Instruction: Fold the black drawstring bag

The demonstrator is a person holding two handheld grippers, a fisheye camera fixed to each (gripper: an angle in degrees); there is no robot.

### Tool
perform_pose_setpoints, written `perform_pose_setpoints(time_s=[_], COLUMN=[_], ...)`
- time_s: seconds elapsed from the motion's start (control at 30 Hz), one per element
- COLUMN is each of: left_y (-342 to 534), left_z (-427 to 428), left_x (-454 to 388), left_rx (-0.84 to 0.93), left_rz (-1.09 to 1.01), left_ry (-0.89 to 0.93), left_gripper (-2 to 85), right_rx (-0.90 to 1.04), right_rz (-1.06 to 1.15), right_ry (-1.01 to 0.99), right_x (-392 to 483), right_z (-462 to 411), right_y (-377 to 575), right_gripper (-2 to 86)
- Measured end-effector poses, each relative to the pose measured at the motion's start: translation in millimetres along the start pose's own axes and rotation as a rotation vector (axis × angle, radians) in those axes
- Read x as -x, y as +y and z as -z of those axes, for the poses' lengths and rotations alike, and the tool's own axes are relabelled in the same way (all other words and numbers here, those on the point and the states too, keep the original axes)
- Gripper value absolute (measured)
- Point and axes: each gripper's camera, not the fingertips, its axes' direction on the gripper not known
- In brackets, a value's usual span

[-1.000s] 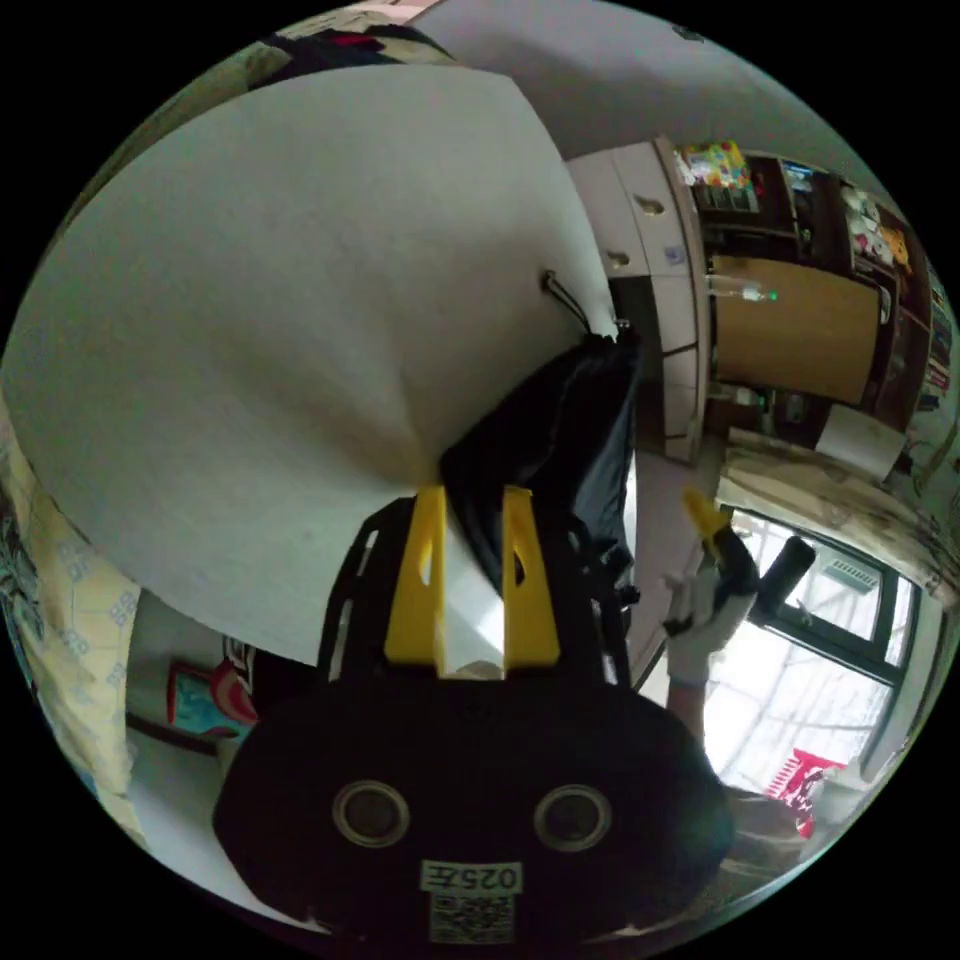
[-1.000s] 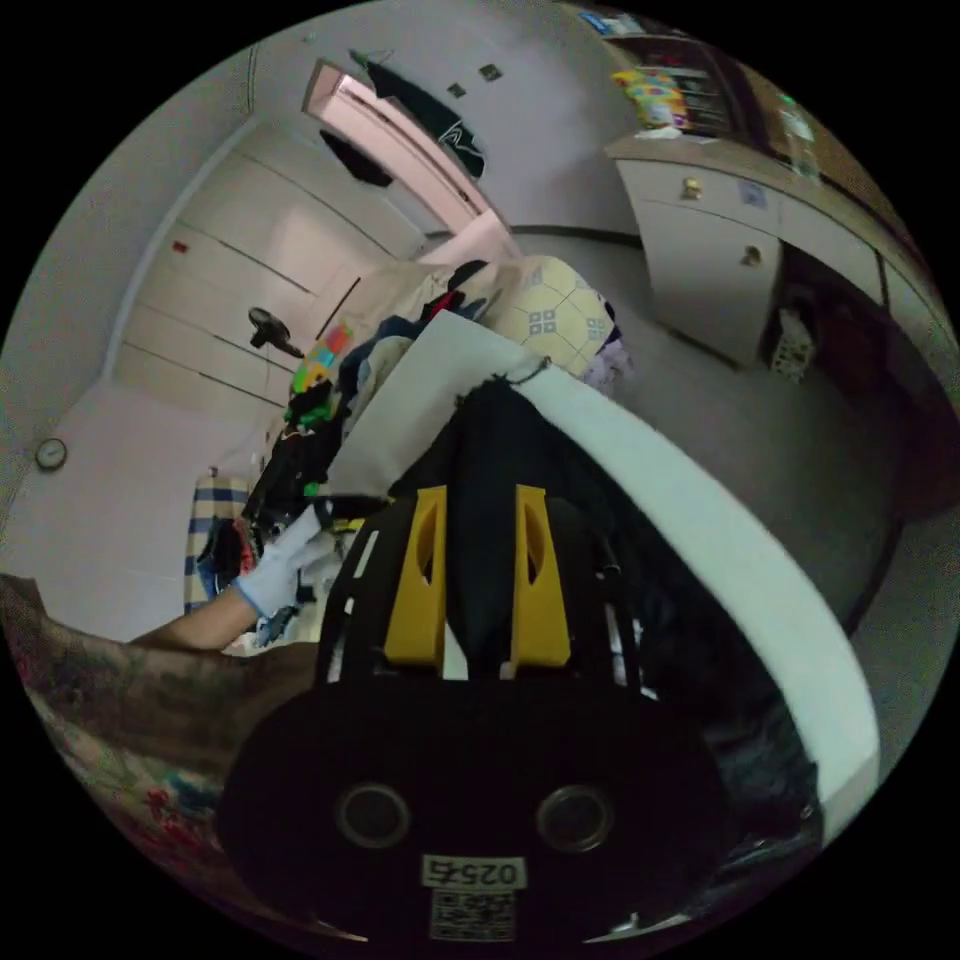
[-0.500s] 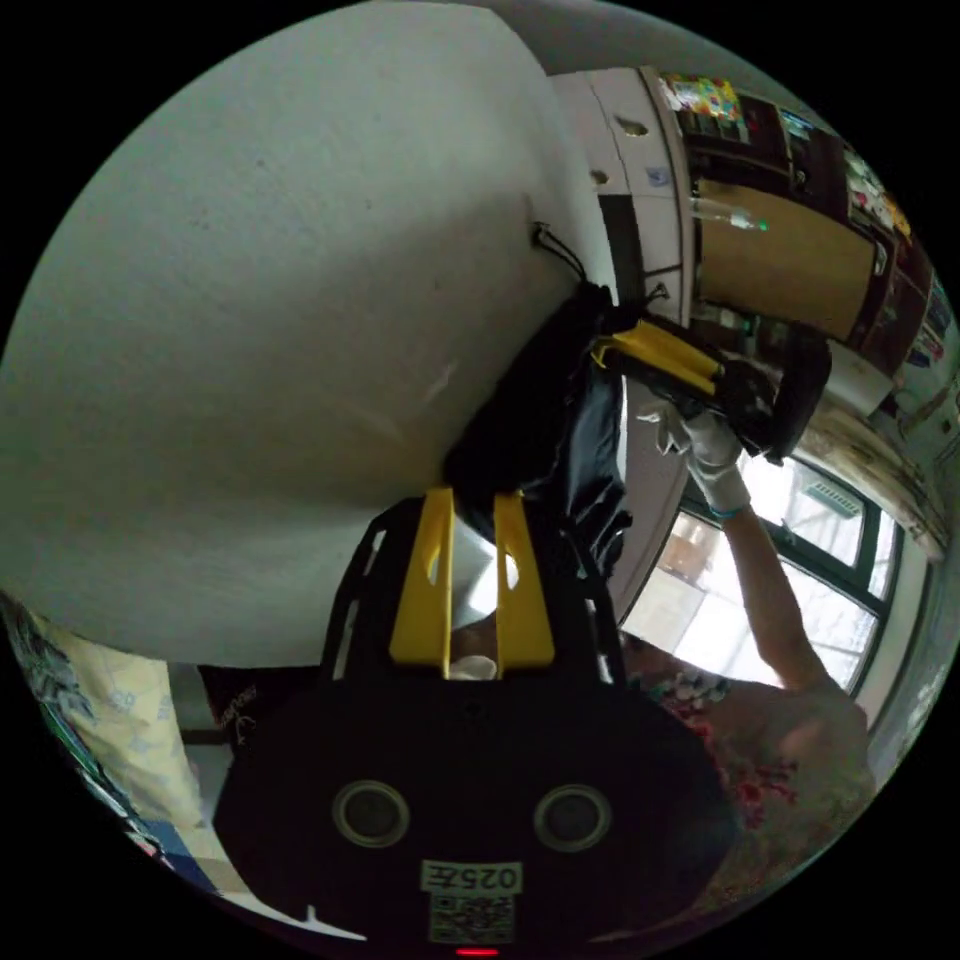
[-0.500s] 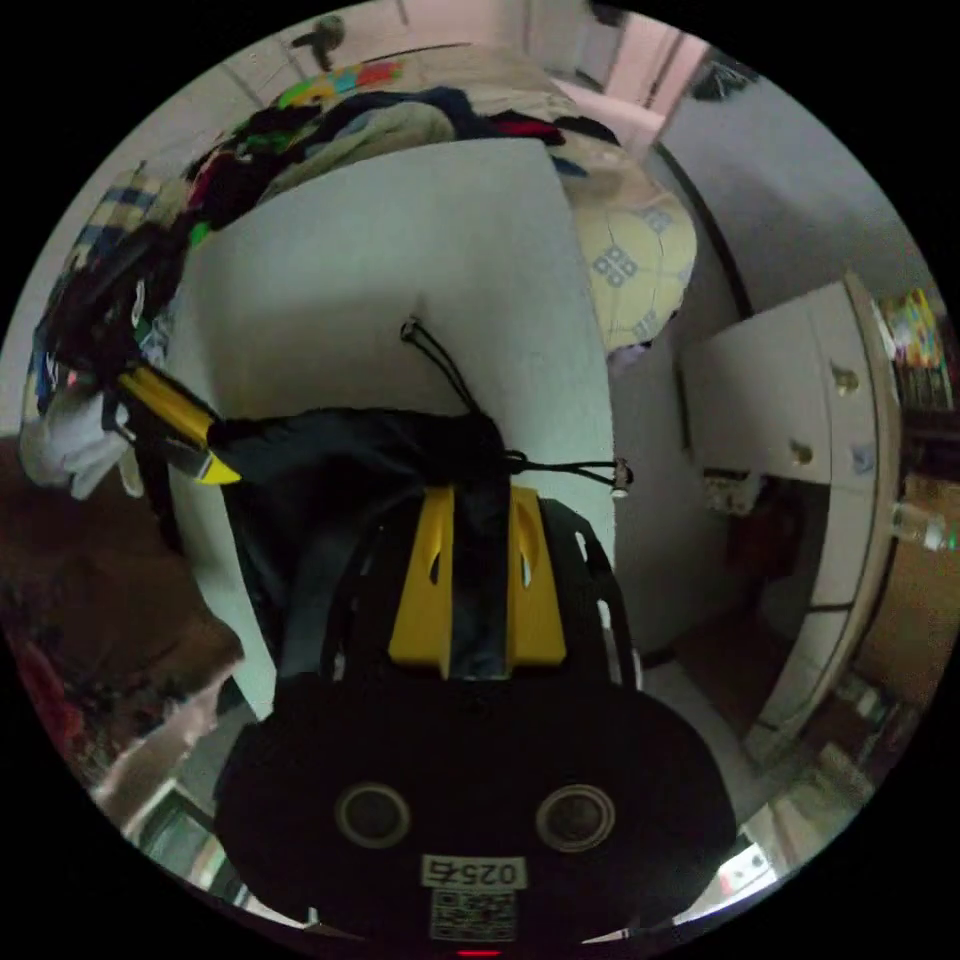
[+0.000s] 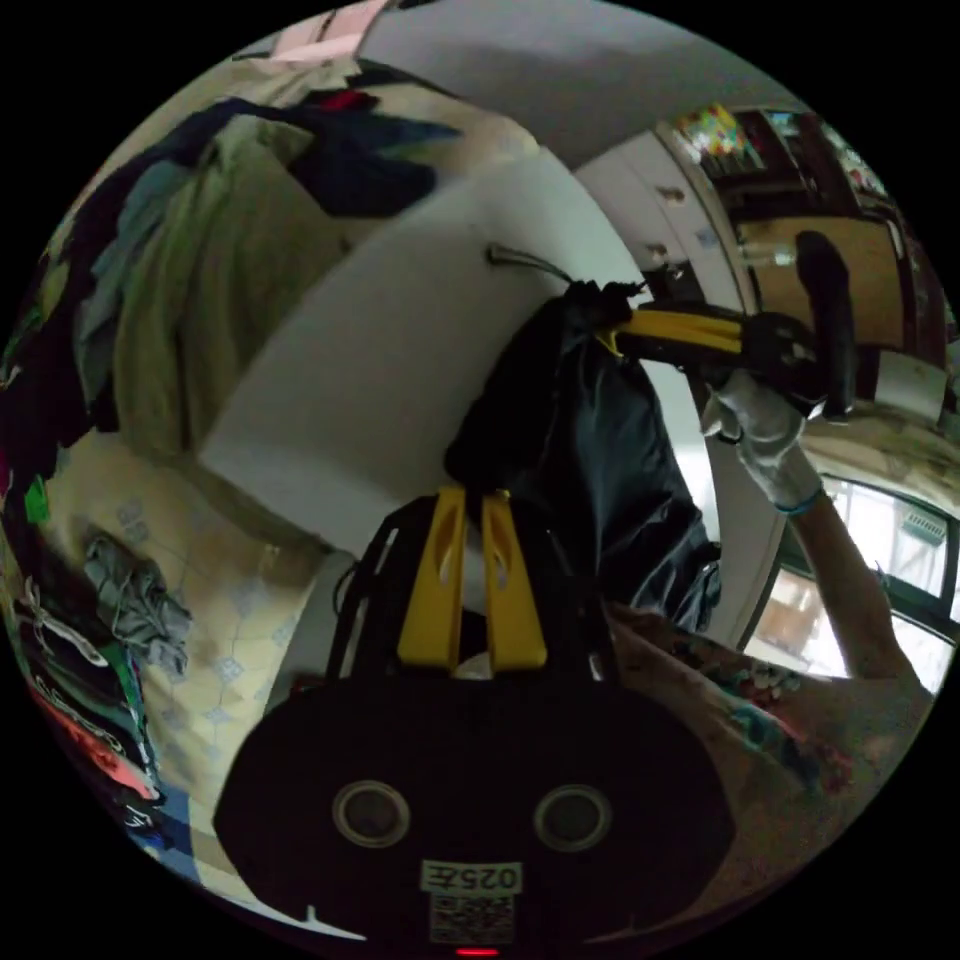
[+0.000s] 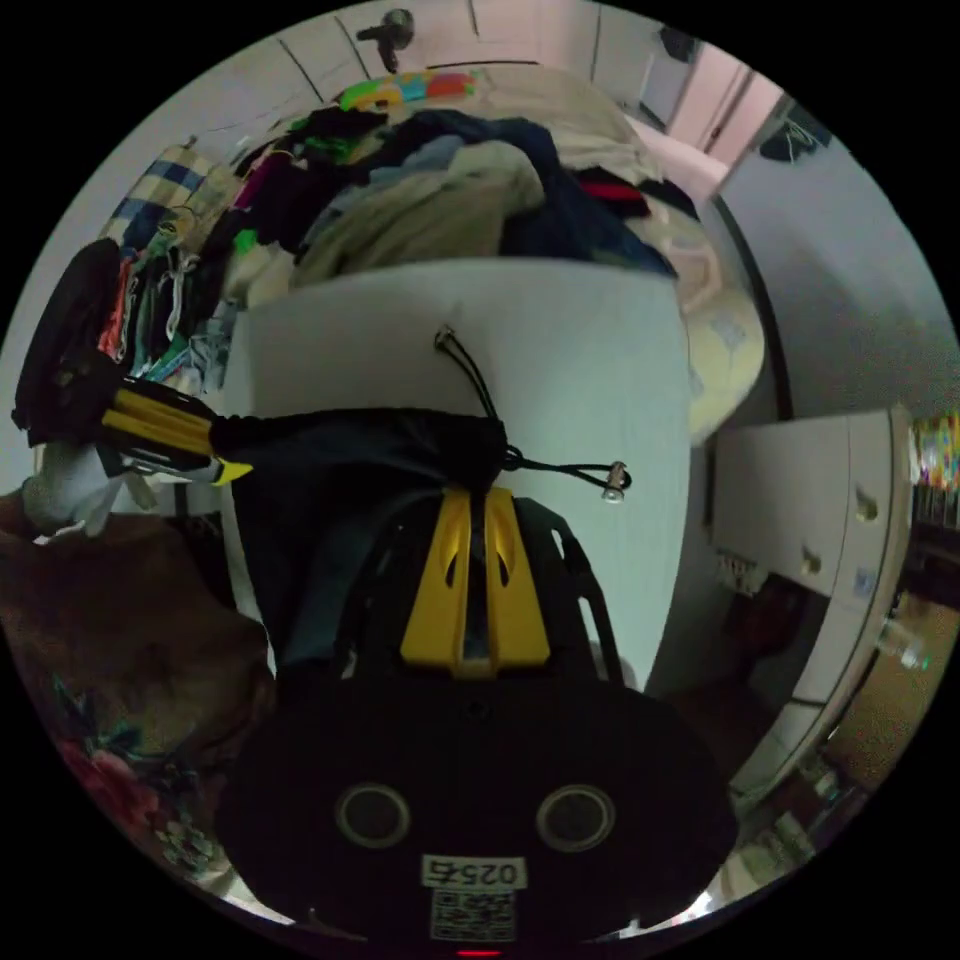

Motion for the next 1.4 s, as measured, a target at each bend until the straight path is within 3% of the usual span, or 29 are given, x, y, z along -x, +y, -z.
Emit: perform_pose_setpoints(time_s=[0.17, 0.23, 0.37, 0.47, 0.57, 0.7, 0.77, 0.97, 1.1, 1.23, 1.3, 1.4], left_y=[32, 46, 102, 167, 233, 307, 322, 350, 347, 344, 348, 349], left_z=[105, 128, 119, 65, -41, -236, -288, -243, -174, -147, -149, -155], left_x=[-29, -76, -219, -320, -400, -447, -445, -444, -452, -448, -442, -439], left_rx=[-0.213, -0.229, -0.172, -0.088, 0.065, 0.226, 0.285, 0.147, 0.064, 0.061, 0.077, 0.101], left_rz=[-0.234, -0.403, -0.865, -1.201, -1.388, -1.459, -1.426, -1.445, -1.399, -1.403, -1.445, -1.459], left_ry=[-0.018, -0.032, 0.057, 0.161, 0.155, -0.183, -0.318, -0.314, -0.244, -0.239, -0.28, -0.307], left_gripper=[-1.3, -1.3, -1.2, -1.2, -1.2, -1.4, -1.4, -1.6, -1.6, -1.6, -1.6, -1.6], right_rx=[-0.287, -0.385, -0.516, -0.509, -0.426, -0.659, -0.784, -0.975, -0.882, -1.001, -0.896, -0.691], right_rz=[-0.079, -0.09, -0.177, -0.355, -0.762, -1.246, -1.372, -1.337, -1.28, -1.213, -1.241, -1.279], right_ry=[-0.133, -0.176, -0.234, -0.295, -0.463, -0.735, -0.842, -1.003, -0.946, -1.09, -1.031, -0.979], right_x=[-22, -38, -76, -93, -101, -42, -9, 37, 26, 5, -12, -26], right_z=[70, 105, 168, 169, 113, 10, -29, -85, -80, -89, -92, -96], right_y=[0, 40, 210, 360, 518, 706, 748, 753, 719, 705, 695, 681], right_gripper=[-0.4, -0.1, 1.1, 3.3, 5.7, 15.3, 16.5, 17.9, 19.8, 19.2, 17.2, 7.0])
